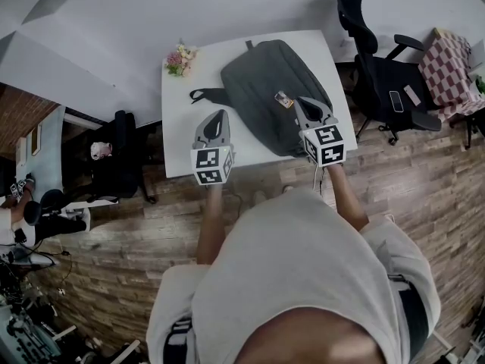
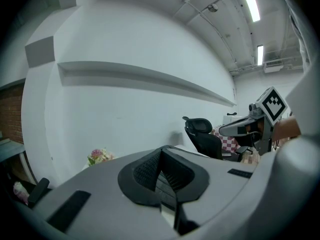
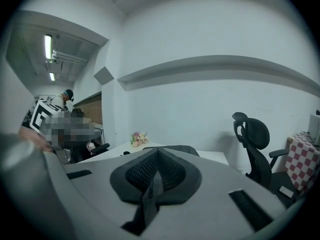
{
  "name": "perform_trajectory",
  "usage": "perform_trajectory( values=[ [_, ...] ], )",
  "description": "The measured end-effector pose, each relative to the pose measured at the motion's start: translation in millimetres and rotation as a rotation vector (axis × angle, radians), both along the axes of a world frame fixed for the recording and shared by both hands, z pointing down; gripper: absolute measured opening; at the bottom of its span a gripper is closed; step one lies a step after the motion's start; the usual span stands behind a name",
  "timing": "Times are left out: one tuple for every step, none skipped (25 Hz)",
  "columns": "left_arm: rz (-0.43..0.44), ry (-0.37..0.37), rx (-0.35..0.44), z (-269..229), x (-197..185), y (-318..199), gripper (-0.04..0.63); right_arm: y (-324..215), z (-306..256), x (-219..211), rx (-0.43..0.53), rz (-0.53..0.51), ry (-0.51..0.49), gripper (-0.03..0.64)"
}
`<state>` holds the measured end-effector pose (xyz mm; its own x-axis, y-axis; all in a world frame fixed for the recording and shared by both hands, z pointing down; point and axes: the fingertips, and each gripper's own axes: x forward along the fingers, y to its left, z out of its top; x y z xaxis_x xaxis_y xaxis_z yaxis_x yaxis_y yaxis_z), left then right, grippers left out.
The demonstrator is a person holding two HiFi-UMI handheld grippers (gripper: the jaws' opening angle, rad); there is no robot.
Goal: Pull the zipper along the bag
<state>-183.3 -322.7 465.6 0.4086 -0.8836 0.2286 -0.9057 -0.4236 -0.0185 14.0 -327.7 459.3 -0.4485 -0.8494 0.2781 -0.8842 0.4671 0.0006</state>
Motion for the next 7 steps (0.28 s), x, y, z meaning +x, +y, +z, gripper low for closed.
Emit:
perform_trajectory(
  values=[
    [0.0,0.001,0.0,0.3,0.8,0.0,0.026,0.0,0.0,0.3,0.0,0.0,0.0,0.012],
    [0.001,0.002,-0.001,0.6,1.6,0.3,0.026,0.4,-0.1,0.5,0.001,-0.001,0.002,0.012],
    [0.002,0.002,-0.001,0.6,2.3,0.7,0.026,0.9,-0.3,0.6,0.002,-0.003,0.004,0.012],
    [0.002,0.002,-0.001,0.5,2.9,1.1,0.026,1.5,-0.6,0.6,0.002,-0.004,0.006,0.012],
    [0.002,0.001,-0.001,0.1,3.4,1.5,0.026,2.1,-1.0,0.5,0.003,-0.005,0.008,0.012],
    [0.002,-0.002,-0.001,-0.4,3.8,2.1,0.026,2.8,-1.6,0.4,0.003,-0.006,0.01,0.012],
    [0.002,-0.005,-0.001,-0.9,4.2,2.7,0.026,3.6,-2.2,0.2,0.004,-0.008,0.012,0.012]
  ],
)
